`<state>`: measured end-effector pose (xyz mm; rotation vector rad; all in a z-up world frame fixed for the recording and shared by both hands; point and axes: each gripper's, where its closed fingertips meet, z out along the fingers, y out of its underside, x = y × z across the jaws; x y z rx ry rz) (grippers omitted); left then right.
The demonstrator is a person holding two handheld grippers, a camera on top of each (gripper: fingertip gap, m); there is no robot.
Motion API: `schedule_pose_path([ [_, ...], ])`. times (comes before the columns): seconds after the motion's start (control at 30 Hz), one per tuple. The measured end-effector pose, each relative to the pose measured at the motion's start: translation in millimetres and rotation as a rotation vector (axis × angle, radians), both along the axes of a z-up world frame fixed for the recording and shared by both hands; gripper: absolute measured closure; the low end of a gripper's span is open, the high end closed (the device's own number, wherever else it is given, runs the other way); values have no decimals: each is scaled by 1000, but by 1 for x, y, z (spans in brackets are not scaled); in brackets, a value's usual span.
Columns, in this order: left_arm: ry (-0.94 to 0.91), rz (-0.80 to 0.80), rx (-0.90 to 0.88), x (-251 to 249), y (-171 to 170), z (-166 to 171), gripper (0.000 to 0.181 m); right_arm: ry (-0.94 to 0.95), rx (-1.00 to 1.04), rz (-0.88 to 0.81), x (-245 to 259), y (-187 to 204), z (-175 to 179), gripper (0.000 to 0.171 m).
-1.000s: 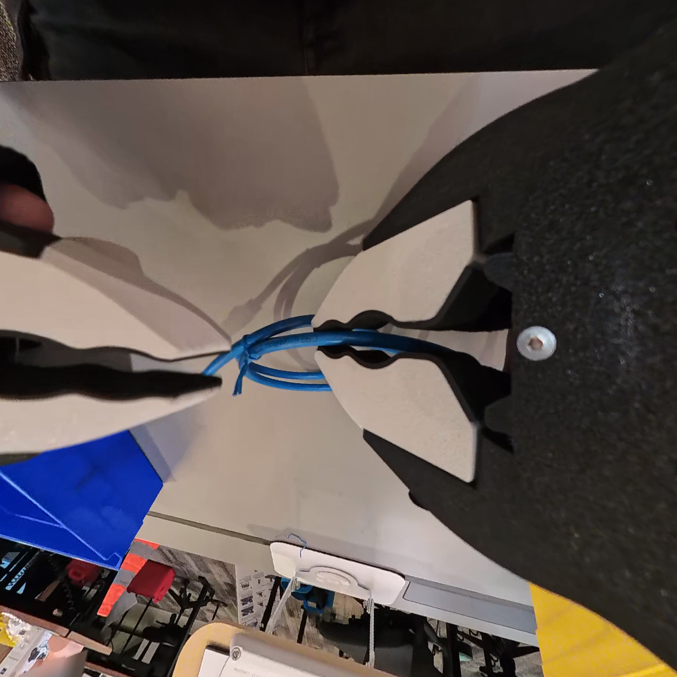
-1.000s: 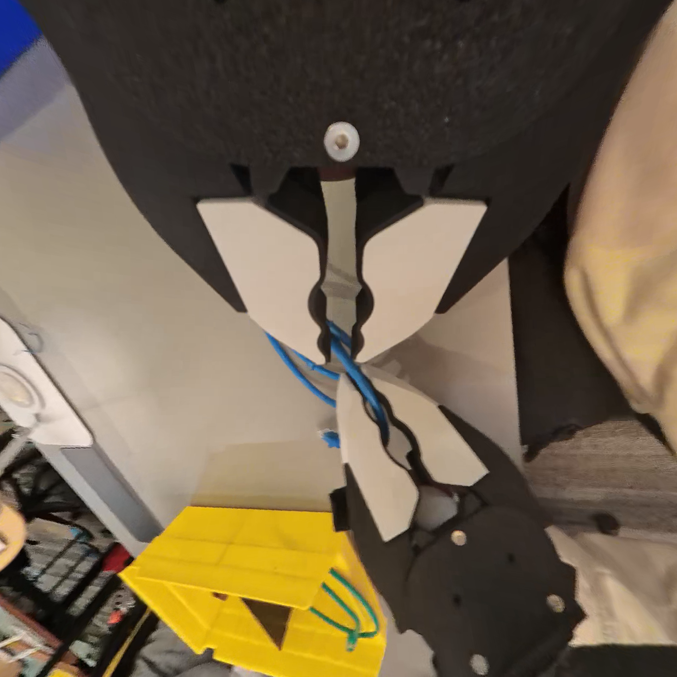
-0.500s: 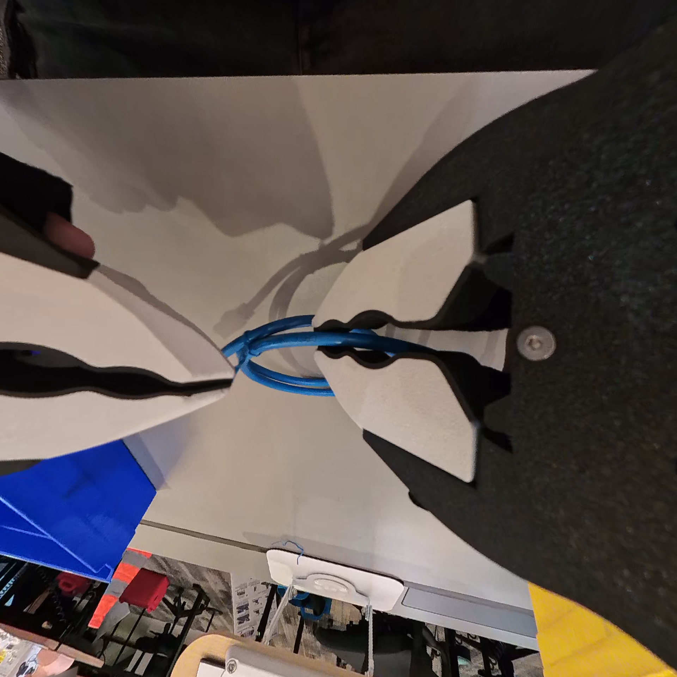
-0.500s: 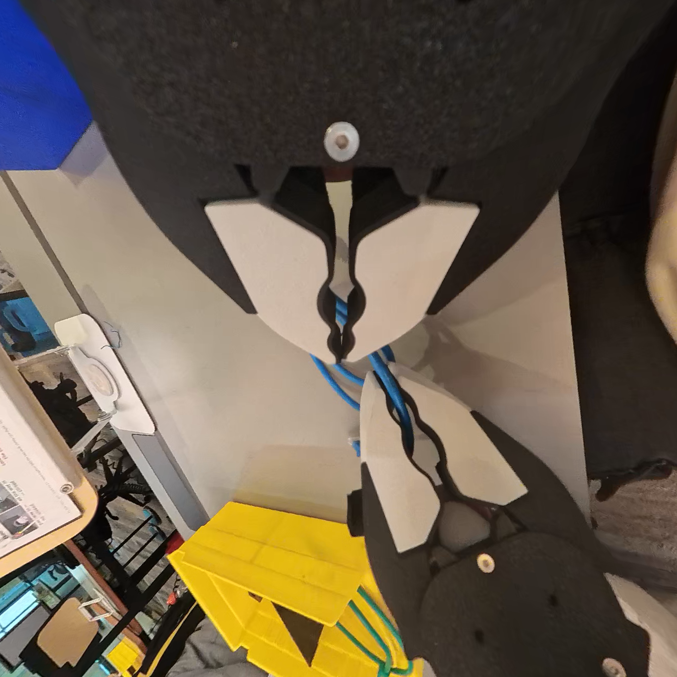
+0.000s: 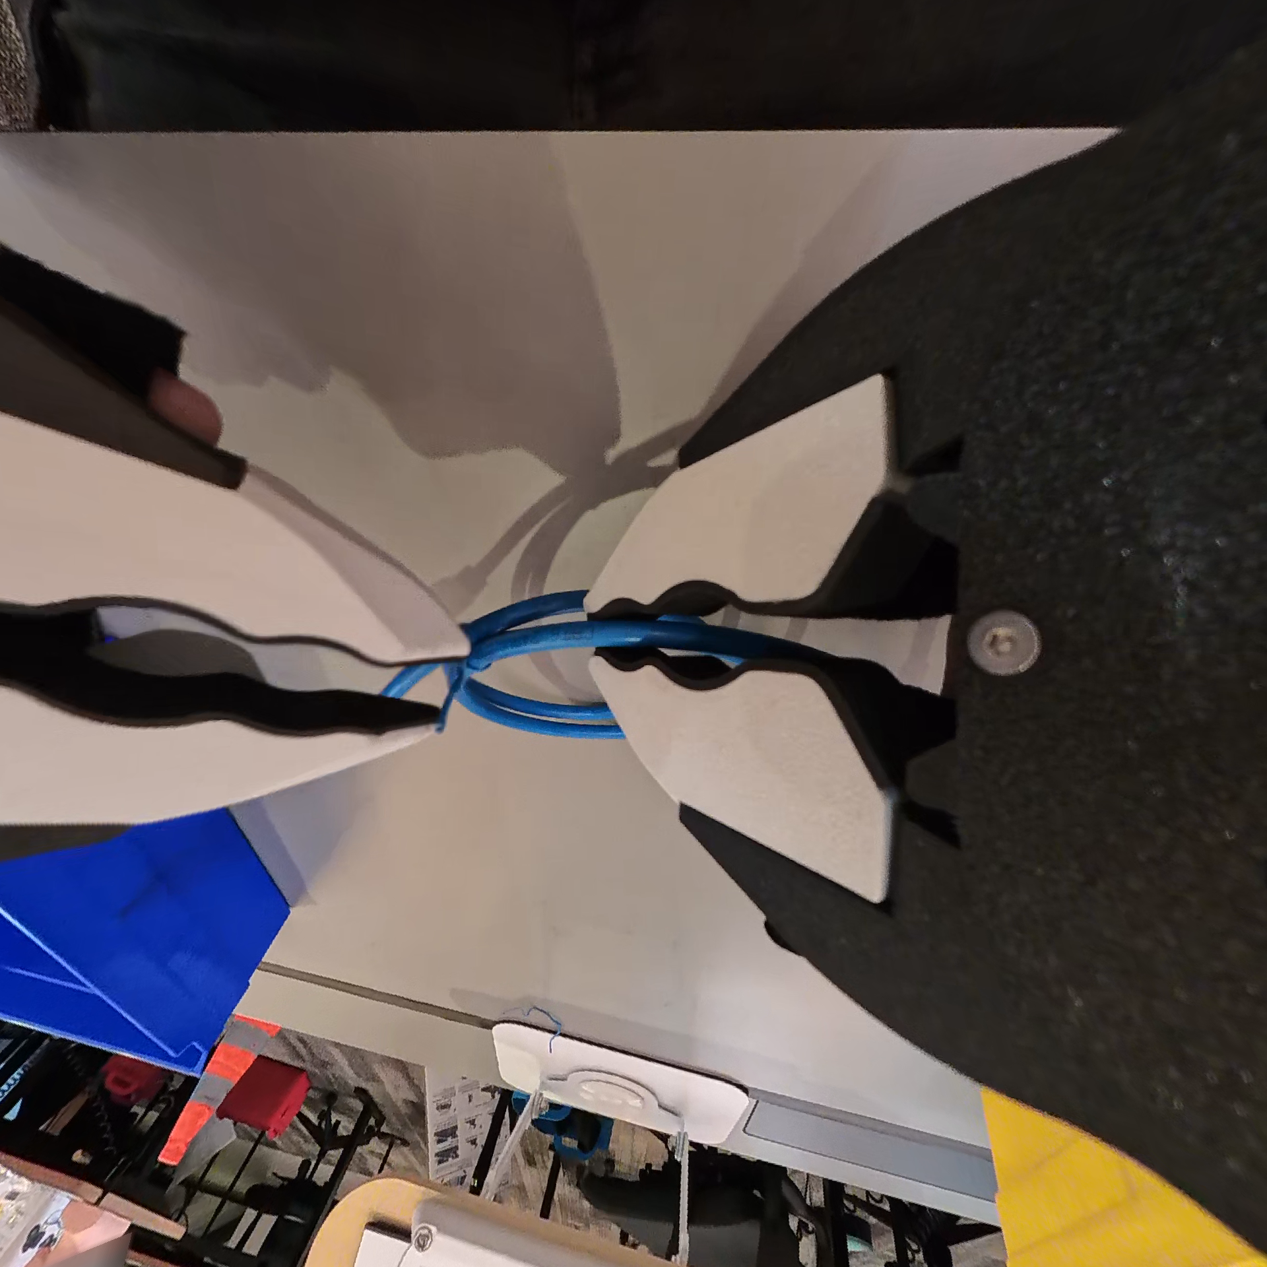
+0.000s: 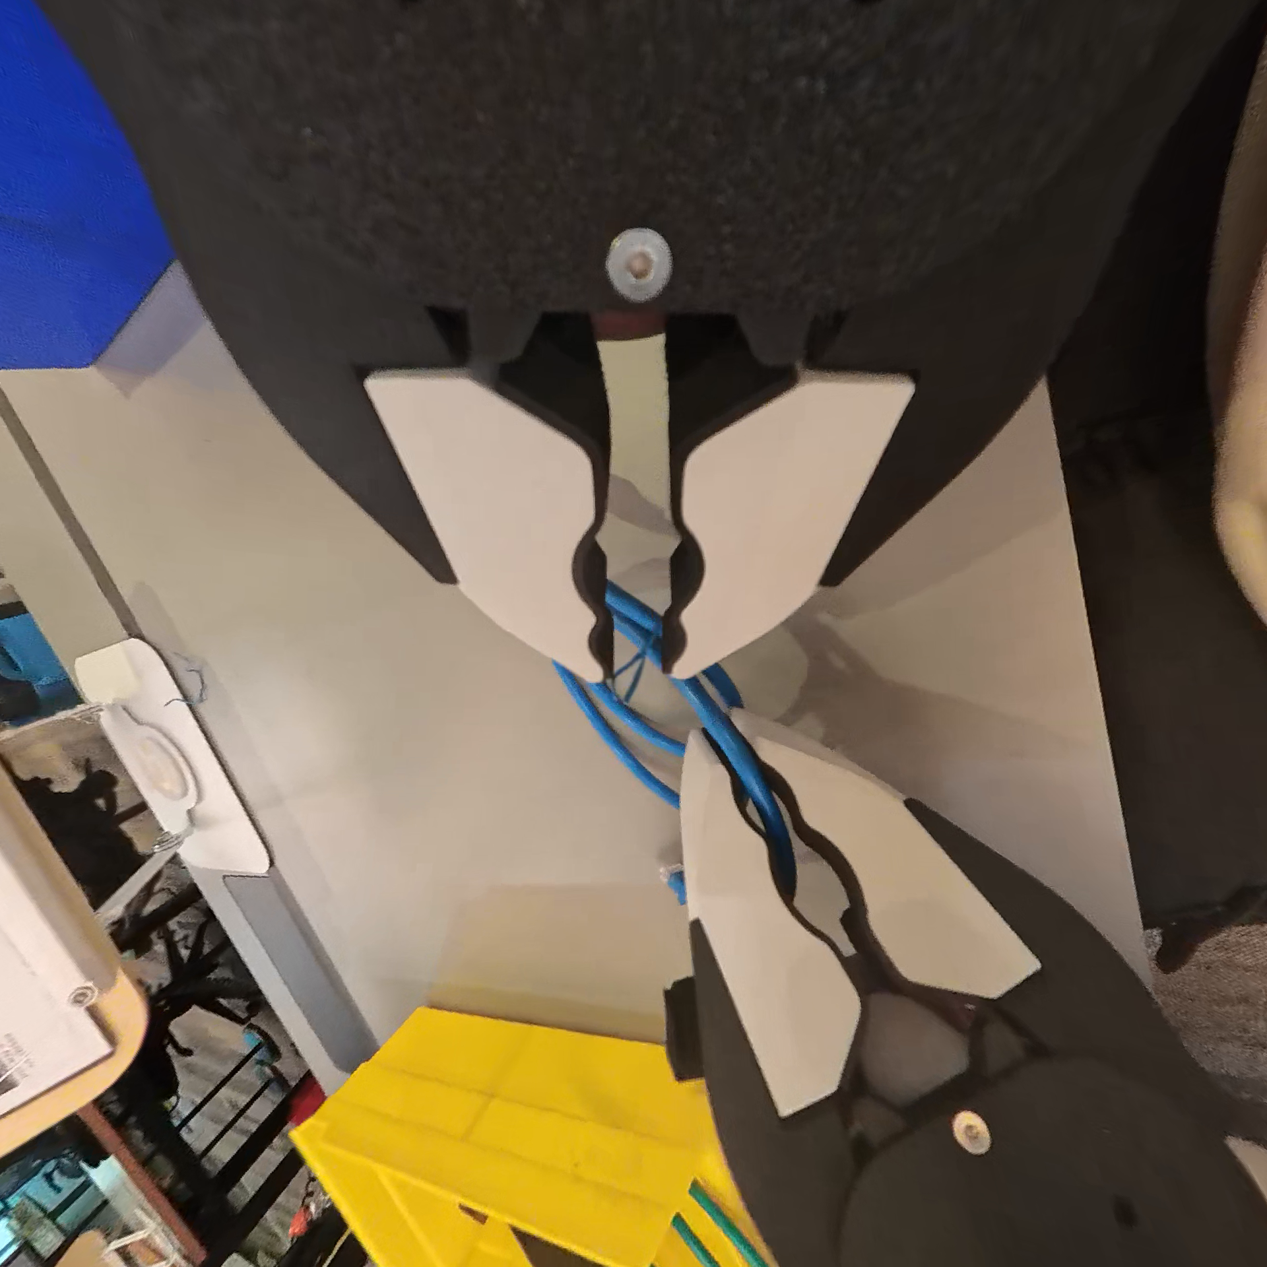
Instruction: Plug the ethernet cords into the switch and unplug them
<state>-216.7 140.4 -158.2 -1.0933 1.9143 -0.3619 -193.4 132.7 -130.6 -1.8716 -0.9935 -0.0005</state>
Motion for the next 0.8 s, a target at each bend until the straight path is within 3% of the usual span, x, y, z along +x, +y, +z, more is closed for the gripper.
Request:
schedule_pose_path([
  [0.37, -5, 2, -8, 0, -1, 1, 176, 13, 25, -55, -3, 7, 1, 167],
  [0.8, -2, 6, -16, -1, 1, 1, 176, 46, 30, -56, -1, 6, 7, 163],
])
